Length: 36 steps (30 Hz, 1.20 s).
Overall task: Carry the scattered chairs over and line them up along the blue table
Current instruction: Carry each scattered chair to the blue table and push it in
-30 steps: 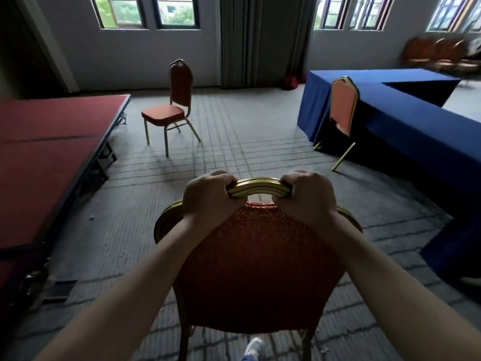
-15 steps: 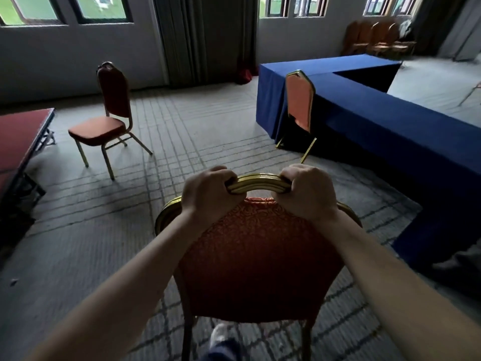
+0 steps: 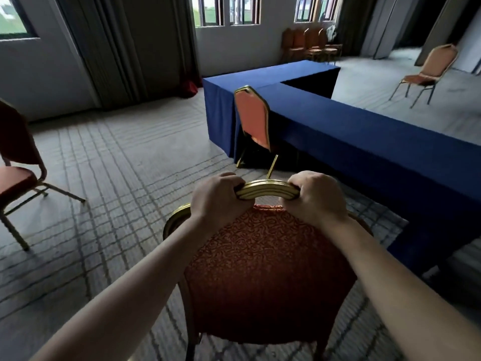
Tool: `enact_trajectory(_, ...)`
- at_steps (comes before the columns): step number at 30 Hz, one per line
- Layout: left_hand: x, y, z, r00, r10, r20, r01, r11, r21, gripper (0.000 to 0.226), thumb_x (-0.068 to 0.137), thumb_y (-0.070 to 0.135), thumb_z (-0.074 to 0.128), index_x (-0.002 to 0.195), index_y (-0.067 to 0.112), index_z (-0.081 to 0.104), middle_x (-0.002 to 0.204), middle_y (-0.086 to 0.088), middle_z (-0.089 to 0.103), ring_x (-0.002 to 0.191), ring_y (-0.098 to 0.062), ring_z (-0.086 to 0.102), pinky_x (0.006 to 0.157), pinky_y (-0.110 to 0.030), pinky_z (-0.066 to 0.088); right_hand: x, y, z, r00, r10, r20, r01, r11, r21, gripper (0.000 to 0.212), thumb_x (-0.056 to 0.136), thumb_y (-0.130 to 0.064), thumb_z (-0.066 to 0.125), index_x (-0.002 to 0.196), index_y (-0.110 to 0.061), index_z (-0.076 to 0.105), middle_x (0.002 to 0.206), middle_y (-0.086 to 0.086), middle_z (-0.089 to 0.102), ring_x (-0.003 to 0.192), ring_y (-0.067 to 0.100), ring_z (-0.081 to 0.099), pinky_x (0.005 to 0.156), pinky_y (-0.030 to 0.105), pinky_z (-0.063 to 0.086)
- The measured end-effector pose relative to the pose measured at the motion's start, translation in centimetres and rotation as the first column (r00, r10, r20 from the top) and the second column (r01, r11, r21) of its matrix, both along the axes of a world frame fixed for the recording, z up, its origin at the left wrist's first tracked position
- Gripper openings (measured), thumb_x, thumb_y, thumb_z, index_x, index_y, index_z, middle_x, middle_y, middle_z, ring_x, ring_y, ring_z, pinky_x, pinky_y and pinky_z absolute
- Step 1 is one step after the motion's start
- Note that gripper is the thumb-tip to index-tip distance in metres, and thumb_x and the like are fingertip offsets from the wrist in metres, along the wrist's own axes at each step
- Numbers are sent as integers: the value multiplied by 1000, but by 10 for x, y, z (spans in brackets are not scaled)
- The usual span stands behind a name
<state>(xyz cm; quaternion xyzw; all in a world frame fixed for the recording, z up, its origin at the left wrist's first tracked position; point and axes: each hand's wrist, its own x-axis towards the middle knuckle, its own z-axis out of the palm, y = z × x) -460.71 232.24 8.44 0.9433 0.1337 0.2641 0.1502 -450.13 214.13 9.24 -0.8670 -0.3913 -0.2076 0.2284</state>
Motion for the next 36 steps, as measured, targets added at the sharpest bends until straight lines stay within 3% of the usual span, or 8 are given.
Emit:
enact_trajectory(3, 64, 22, 3, 998, -60, 19, 60, 998, 5, 17, 69, 44, 70, 73, 28, 69, 75, 12, 61, 68, -12, 62, 54, -24, 38, 53, 16, 3, 999, -46, 11, 46, 999, 14, 11, 67, -29, 60, 63, -20, 65, 64, -2, 63, 61, 23, 61, 53, 27, 42)
enact_trajectory(8, 188, 58, 2, 986, -164, 39, 164, 986, 5, 19, 68, 44, 71, 77, 27, 72, 78, 12, 63, 66, -11, 61, 54, -25, 42, 165, 44, -2, 990, -133, 46, 133, 991, 14, 17, 68, -32, 72, 62, -19, 63, 61, -3, 61, 57, 21, 59, 52, 23, 33)
enact_trajectory(15, 347, 95, 7, 974, -216, 72, 215, 976, 24, 18, 66, 43, 69, 73, 26, 71, 69, 15, 51, 61, -8, 54, 55, -21, 30, 315, 77, 3, 986, -154, 59, 152, 988, 35, 22, 69, -39, 56, 59, -20, 60, 59, -3, 58, 54, 23, 56, 52, 23, 28)
enact_trajectory(20, 453, 121, 11, 961, -263, 90, 263, 965, 19, 17, 67, 43, 69, 74, 27, 70, 71, 14, 57, 61, -7, 55, 55, -22, 34, 412, 99, 10, 972, -222, 78, 222, 975, 9, 16, 69, -30, 67, 59, -19, 61, 58, -3, 56, 52, 24, 55, 50, 22, 26)
enact_trajectory(24, 538, 139, 7, 951, -292, 102, 292, 956, 21, 13, 68, 40, 72, 68, 29, 66, 66, 16, 48, 57, -5, 46, 53, -21, 31, 486, 115, 8, 962, -261, 79, 262, 965, 2, 18, 71, -31, 68, 58, -19, 61, 57, -4, 54, 50, 17, 47, 45, 17, 18)
enact_trajectory(30, 686, 167, -8, 912, -403, 76, 402, 915, 20, 16, 66, 41, 70, 70, 25, 69, 65, 14, 50, 58, -10, 53, 55, -20, 32, 604, 138, -7, 933, -359, 40, 359, 933, 11, 22, 72, -29, 68, 56, -21, 56, 56, -11, 45, 47, 12, 41, 45, 17, 17)
enact_trajectory(36, 806, 185, -19, 851, -525, 23, 524, 851, 17, 16, 65, 41, 74, 70, 27, 68, 63, 14, 44, 54, -12, 51, 53, -22, 31, 695, 154, -26, 889, -457, -11, 457, 889, 18, 25, 73, -31, 67, 55, -19, 55, 55, -10, 48, 46, 12, 43, 43, 19, 23)
